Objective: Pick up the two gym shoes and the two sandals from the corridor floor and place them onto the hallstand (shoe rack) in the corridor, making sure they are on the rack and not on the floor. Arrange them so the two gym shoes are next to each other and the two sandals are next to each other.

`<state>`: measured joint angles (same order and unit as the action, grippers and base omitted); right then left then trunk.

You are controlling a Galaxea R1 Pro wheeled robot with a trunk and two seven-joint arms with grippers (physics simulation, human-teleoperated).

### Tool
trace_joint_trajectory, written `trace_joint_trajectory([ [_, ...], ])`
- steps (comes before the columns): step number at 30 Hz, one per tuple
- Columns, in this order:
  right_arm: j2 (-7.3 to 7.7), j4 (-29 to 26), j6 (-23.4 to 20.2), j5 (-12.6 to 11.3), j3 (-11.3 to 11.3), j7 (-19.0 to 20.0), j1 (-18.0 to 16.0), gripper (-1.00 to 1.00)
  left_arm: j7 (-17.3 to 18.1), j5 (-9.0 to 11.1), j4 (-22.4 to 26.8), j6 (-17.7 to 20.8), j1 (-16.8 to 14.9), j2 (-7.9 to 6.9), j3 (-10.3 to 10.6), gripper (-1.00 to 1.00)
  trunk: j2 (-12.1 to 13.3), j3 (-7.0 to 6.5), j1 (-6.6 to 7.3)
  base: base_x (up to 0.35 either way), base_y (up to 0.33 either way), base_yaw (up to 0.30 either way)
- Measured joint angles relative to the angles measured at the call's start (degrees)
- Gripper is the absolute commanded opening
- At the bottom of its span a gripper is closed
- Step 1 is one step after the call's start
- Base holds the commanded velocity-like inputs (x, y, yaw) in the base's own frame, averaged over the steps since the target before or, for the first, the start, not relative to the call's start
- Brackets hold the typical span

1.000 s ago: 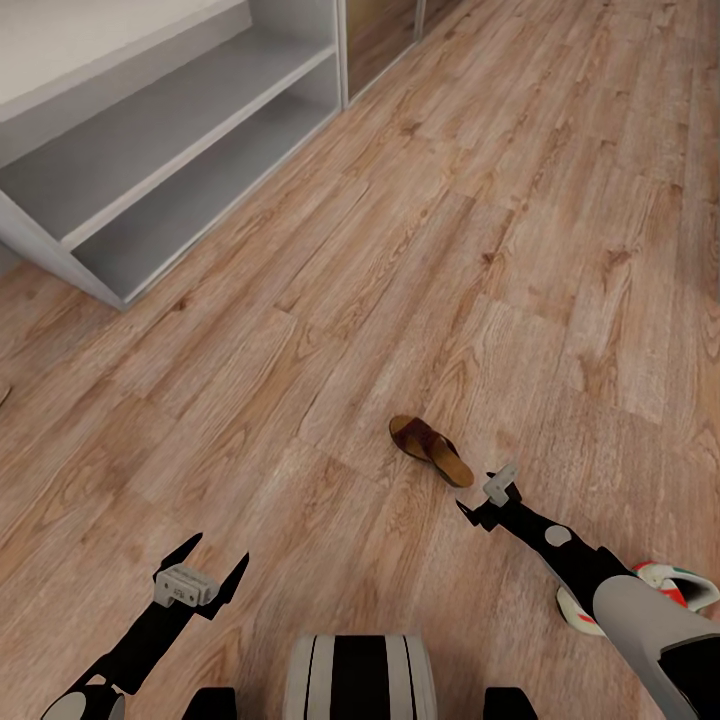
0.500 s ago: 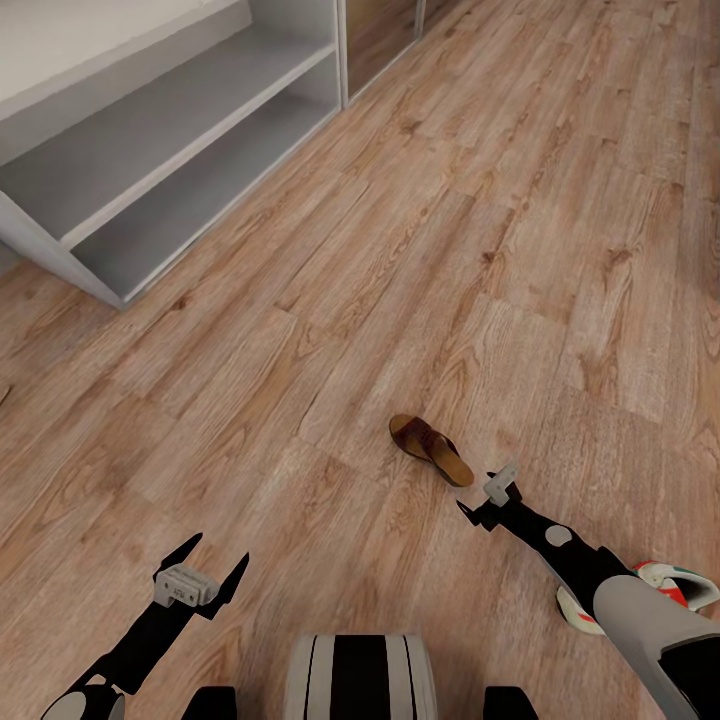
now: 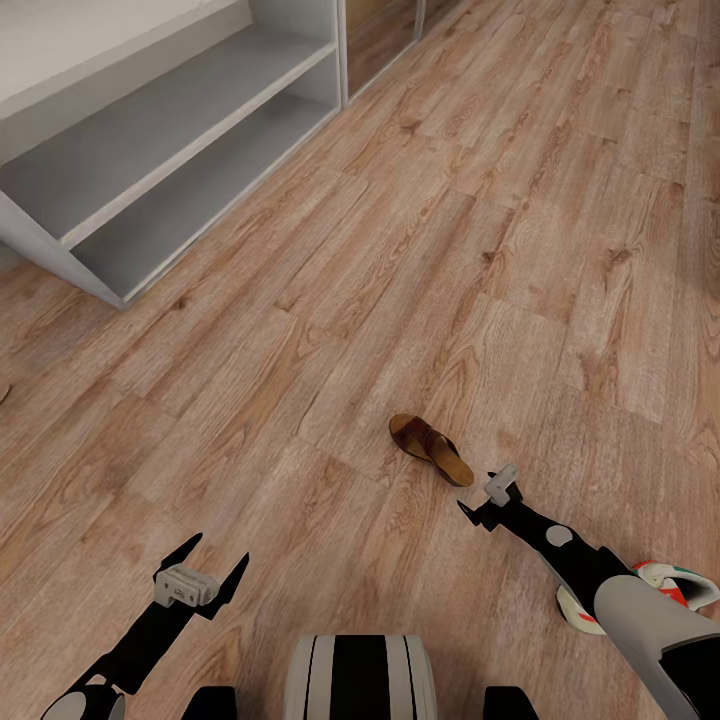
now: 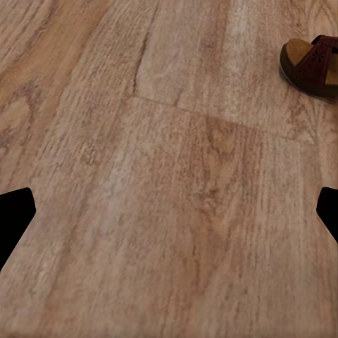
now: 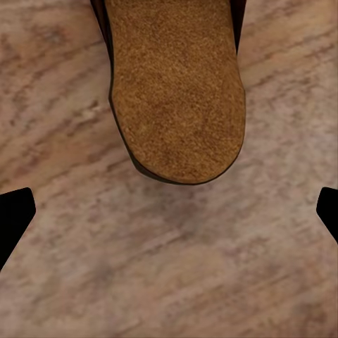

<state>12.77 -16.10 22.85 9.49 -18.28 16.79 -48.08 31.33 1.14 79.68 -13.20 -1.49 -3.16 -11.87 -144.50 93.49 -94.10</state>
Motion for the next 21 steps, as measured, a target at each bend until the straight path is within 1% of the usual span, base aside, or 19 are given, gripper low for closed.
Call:
trace_joint_trajectory([
  [21, 0.14, -0.07, 0.0, 0.0, 0.0, 0.0, 0.0, 1.0, -0.03, 0.0, -0.04, -0.05, 0.03, 0.0, 0.0, 1.0, 0.0, 0.0, 0.0, 0.0, 0.0, 0.0],
])
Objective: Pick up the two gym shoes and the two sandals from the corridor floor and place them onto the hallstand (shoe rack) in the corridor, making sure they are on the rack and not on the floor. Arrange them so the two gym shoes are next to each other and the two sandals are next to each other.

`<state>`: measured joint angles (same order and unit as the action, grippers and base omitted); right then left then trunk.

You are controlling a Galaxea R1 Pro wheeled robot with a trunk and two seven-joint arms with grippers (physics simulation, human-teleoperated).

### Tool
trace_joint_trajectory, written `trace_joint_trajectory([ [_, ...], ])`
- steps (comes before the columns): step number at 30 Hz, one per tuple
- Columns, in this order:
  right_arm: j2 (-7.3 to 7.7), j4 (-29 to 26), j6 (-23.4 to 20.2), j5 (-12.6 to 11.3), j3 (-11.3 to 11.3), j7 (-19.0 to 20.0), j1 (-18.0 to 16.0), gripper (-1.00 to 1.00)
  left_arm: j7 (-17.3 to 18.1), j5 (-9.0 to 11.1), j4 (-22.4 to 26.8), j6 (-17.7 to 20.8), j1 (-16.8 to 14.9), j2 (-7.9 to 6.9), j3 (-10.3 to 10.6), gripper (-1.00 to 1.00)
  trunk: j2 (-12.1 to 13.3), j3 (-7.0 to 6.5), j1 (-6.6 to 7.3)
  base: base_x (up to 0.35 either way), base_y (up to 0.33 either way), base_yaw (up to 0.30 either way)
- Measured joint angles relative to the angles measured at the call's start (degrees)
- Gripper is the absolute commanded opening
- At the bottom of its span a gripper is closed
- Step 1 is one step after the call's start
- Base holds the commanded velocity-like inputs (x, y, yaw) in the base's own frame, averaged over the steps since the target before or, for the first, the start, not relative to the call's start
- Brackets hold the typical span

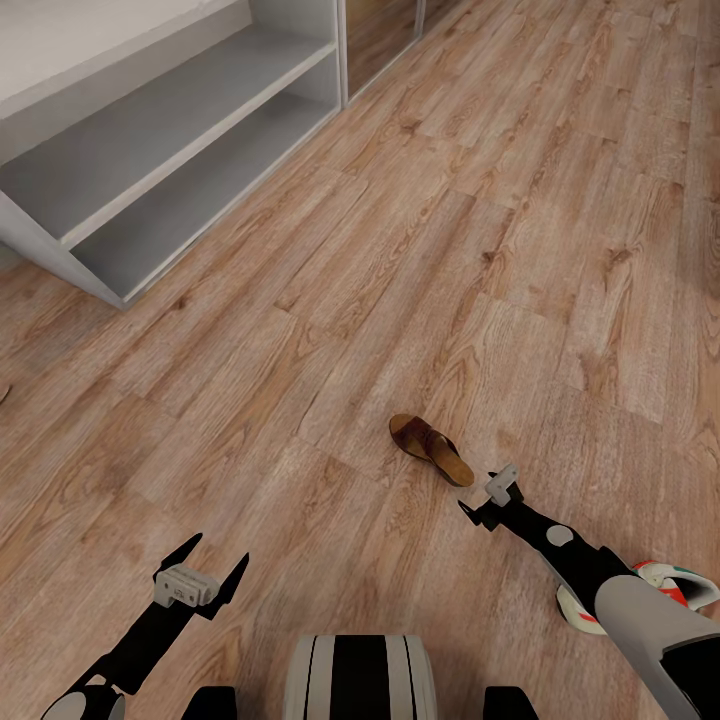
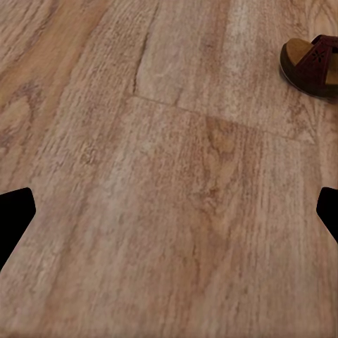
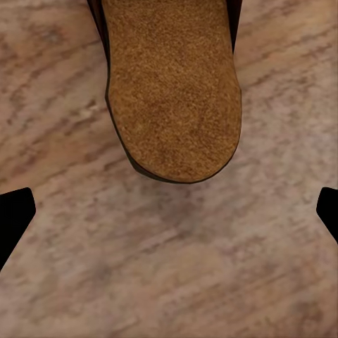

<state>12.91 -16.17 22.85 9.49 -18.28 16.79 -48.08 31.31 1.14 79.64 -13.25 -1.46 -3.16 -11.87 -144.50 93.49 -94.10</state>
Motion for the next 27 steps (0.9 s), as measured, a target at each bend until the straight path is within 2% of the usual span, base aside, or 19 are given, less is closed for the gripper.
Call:
trace_joint_trajectory([
  [12, 0.0, 0.0, 0.0, 0.0, 0.0, 0.0, 0.0, 1.0, -0.01, 0.0, 0.03, 0.05, -0.02, 0.0, 0.0, 1.0, 0.0, 0.0, 0.0, 0.008, 0.0, 0.0],
  [27, 0.01, 0.0, 0.0, 0.0, 0.01, 0.0, 0.0, 1.0, -0.02, 0.0, 0.02, -0.01, -0.02, 0.0, 0.0, 1.0, 0.0, 0.0, 0.0, 0.095, 0.0, 0.0],
])
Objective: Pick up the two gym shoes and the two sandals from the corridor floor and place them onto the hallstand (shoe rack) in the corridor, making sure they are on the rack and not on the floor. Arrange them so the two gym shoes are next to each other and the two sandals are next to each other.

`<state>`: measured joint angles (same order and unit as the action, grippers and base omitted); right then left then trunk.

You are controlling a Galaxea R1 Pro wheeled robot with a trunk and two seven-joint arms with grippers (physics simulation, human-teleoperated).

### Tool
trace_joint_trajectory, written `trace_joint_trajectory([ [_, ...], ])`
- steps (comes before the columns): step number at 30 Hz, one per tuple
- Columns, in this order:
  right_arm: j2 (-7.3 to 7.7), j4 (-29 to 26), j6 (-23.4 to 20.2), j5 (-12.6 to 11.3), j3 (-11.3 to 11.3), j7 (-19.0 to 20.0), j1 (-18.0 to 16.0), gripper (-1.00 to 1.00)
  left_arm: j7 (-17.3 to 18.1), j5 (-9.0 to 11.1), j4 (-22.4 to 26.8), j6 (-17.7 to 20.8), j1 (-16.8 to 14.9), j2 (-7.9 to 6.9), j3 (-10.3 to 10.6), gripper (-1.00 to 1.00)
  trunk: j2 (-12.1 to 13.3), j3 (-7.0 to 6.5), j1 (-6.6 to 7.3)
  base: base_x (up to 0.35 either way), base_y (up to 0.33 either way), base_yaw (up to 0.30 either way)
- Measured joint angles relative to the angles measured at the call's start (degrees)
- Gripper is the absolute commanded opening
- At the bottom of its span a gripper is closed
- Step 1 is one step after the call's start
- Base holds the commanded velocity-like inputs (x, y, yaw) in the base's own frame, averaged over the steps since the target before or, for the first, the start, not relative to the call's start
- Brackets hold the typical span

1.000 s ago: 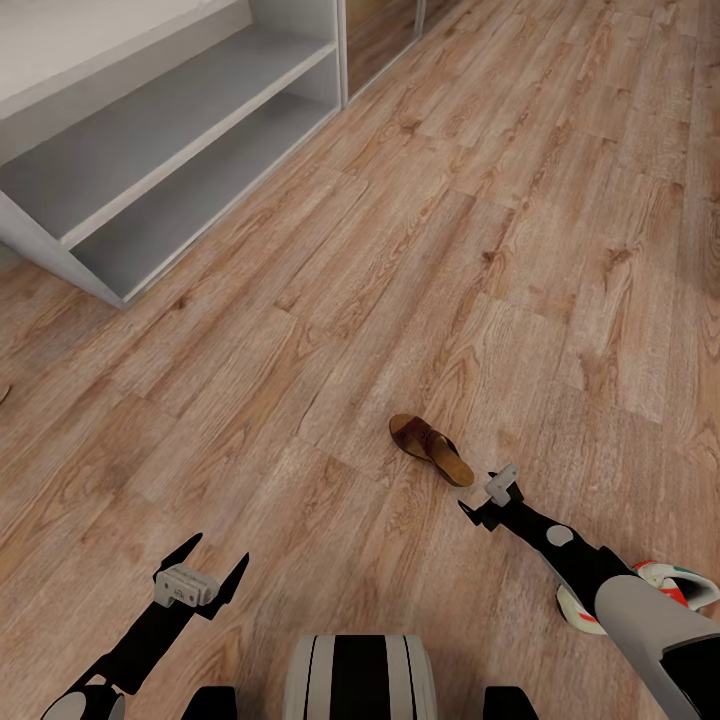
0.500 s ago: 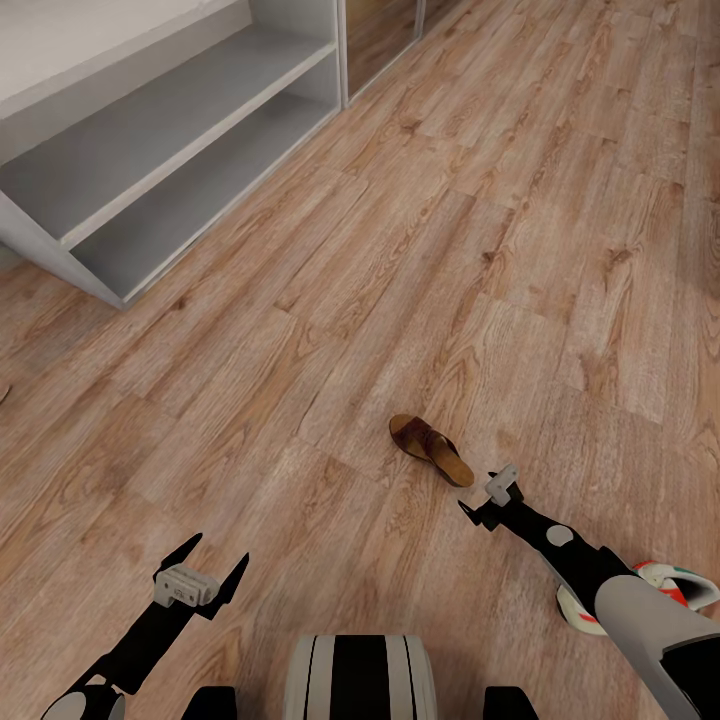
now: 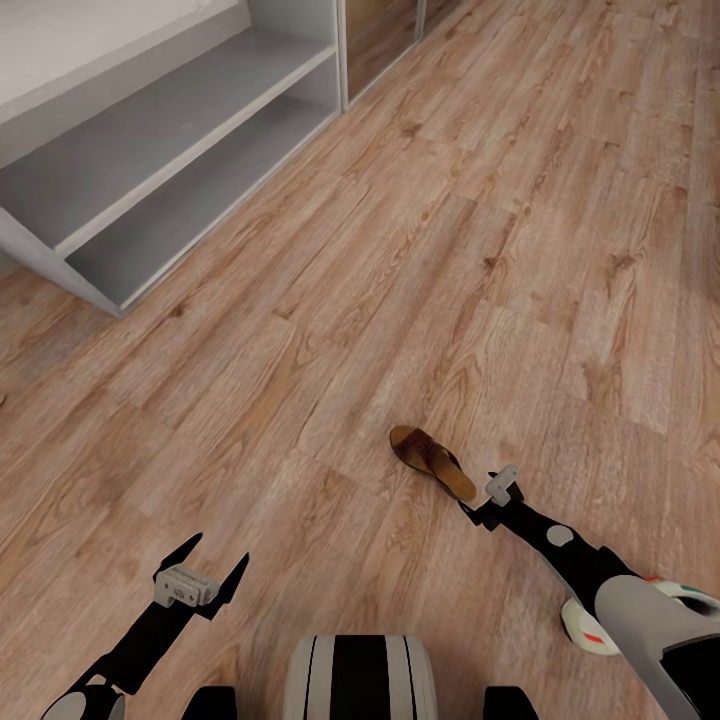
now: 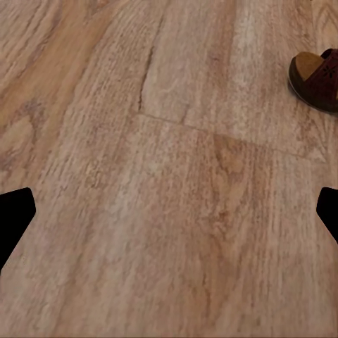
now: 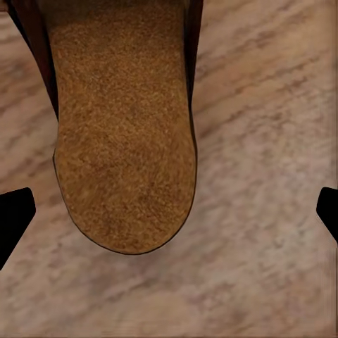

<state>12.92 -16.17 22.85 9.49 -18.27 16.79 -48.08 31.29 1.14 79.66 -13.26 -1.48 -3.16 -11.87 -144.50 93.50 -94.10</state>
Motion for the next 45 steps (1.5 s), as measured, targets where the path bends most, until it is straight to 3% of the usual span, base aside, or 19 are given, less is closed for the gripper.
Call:
trace_joint_trajectory([
  [45, -0.19, 0.0, 0.0, 0.0, -0.01, 0.0, 0.0, 1.0, 0.0, 0.0, -0.03, -0.01, -0.01, 0.0, 0.01, 1.0, 0.0, 0.0, 0.0, 0.006, 0.0, 0.0],
])
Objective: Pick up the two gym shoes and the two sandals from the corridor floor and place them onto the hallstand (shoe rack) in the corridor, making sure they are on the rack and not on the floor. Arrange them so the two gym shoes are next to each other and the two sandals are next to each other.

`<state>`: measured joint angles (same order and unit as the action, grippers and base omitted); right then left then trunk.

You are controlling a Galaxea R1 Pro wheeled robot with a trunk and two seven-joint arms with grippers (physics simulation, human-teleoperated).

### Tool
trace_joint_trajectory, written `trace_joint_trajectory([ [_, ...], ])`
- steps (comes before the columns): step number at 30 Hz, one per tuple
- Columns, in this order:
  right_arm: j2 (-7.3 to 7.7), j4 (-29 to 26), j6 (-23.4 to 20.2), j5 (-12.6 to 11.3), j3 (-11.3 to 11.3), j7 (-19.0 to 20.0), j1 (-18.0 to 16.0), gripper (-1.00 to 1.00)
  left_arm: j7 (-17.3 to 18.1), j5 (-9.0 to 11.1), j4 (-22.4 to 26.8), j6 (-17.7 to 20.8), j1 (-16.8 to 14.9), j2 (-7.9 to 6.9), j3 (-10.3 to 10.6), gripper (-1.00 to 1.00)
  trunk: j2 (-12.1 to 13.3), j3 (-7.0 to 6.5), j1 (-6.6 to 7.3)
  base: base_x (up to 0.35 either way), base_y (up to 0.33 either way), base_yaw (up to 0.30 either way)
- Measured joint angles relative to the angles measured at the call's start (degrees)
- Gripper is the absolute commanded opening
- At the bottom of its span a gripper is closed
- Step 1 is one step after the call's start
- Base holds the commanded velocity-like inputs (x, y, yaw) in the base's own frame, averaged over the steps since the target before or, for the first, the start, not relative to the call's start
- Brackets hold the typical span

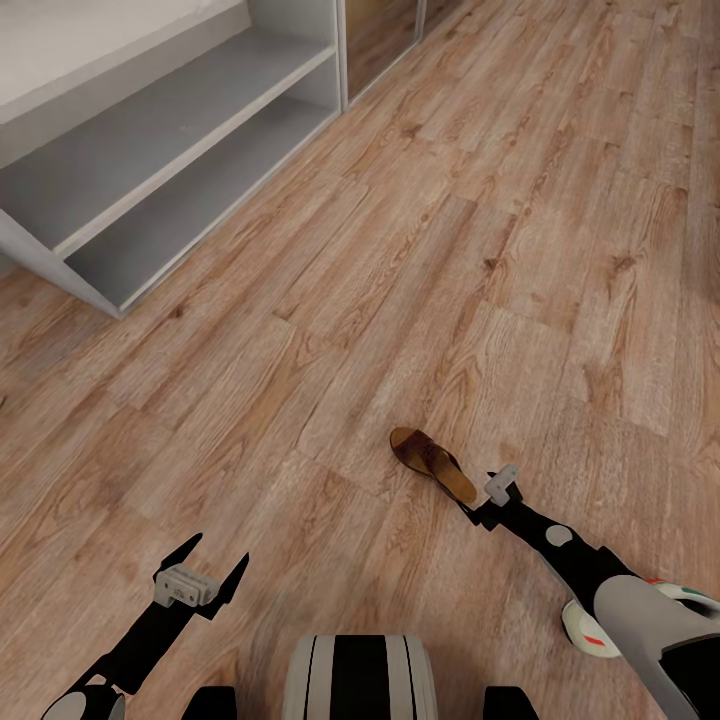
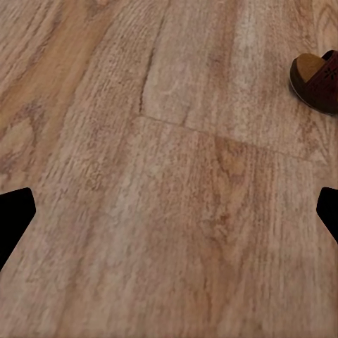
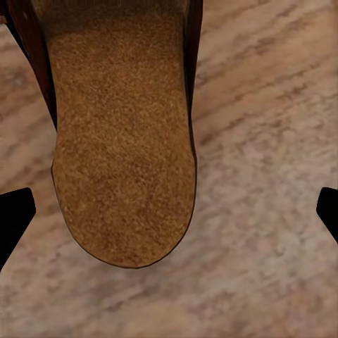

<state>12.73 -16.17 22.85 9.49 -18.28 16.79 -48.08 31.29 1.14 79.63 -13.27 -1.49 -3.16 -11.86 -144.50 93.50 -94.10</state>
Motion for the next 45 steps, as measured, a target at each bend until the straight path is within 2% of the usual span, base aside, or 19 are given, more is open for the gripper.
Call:
trace_joint_trajectory([
  [22, -0.07, 0.0, 0.0, 0.0, 0.0, -0.02, 0.0, 1.0, 0.08, -0.02, 0.0, 0.04, 0.0, 0.0, 0.07, 1.0, 0.0, 0.0, 0.0, 0.0, 0.001, 0.0],
  [45, -0.07, 0.0, 0.0, 0.0, 0.0, -0.03, 0.0, 1.0, 0.09, -0.08, 0.0, 0.01, 0.0, 0.0, 0.08, 1.0, 0.0, 0.0, 0.0, 0.0, 0.081, 0.0],
])
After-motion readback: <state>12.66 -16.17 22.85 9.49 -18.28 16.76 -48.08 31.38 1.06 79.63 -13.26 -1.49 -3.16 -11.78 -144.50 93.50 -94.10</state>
